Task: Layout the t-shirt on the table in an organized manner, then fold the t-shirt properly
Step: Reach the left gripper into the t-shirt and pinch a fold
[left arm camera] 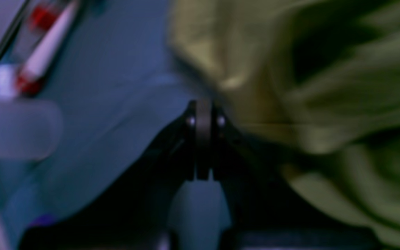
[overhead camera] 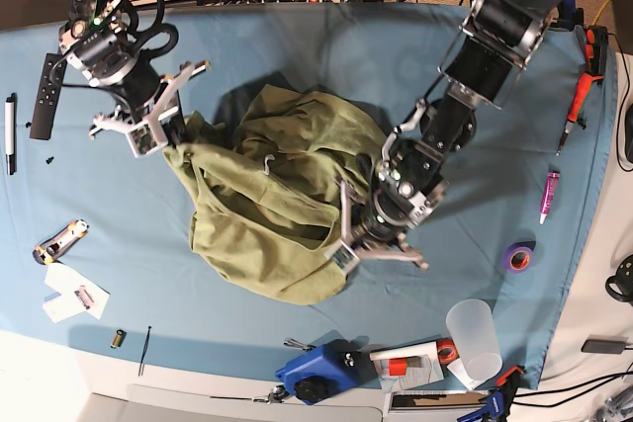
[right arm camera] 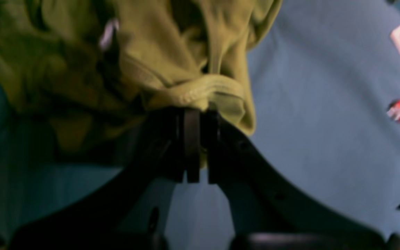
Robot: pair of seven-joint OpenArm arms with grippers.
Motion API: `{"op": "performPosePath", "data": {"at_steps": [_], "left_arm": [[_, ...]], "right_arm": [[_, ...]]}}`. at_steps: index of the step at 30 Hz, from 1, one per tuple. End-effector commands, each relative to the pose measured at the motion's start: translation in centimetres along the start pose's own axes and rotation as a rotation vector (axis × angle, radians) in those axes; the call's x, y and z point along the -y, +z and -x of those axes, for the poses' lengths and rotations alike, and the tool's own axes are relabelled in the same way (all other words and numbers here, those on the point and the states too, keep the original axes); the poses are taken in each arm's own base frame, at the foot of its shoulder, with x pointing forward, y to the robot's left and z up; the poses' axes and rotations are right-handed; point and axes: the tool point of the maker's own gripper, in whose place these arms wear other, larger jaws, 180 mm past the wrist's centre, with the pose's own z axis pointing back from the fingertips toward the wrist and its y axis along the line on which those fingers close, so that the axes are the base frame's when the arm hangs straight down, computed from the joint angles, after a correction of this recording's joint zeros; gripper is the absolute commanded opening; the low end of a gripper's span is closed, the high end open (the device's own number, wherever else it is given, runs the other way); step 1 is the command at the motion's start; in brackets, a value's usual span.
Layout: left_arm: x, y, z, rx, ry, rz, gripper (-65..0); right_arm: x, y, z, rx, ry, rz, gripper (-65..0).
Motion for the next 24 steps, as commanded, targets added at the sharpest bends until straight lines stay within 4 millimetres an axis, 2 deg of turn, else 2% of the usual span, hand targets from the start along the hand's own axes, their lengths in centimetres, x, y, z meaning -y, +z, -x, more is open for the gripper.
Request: {"op": "performPosePath", "data": {"at_steps": [1, 3, 5, 7, 10, 12, 16, 17, 18, 24], "left_arm": [[-2.5, 0.6, -2.7, 0.048, -0.018, -0.071, -65.0], [-4.1, 1.1, -2.8, 0.009, -0.032, -0.122, -65.0], [-4.9, 1.7, -3.1, -0.019, -0.033, -0.139, -65.0], [-4.5, 1.8, -3.2, -0.039, -0.009, -0.102, -65.0], [-2.9, 1.7, -3.6, -0.019, 0.067, -0.013, -65.0], [-1.7, 1.7, -4.7, 0.03, 0.117, 0.045, -65.0], [-0.2, 1.7, -5.6, 0.029, 0.143, 0.085, -44.1], [0.2, 1.8, -5.7, 0.018, 0.146, 0.094, -40.6], [0.7, 1.8, -5.8, 0.006, 0.151, 0.106, -38.8], [4.5, 2.4, -6.6, -0.064, 0.218, 0.246, -38.6]], "right_arm": [[0.9, 0.2, -2.1, 0.072, 0.013, 0.027, -65.0], [1.9, 0.0, -3.4, 0.106, 0.005, 0.059, -65.0], [2.4, -0.1, -4.3, 0.128, 0.004, 0.075, -65.0], [2.5, -0.1, -4.5, 0.133, 0.006, 0.078, -65.0], [2.5, -0.2, -4.0, 0.107, 0.006, 0.076, -65.0], [2.4, -0.2, -3.5, 0.083, 0.004, 0.075, -65.0], [2.4, -0.2, -3.2, 0.066, 0.004, 0.075, -65.0], [2.4, -0.2, -3.2, 0.066, 0.004, 0.075, -65.0], [2.4, -0.2, -3.2, 0.066, 0.004, 0.074, -65.0], [2.4, -0.2, -3.0, 0.058, 0.004, 0.075, -65.0]]}}
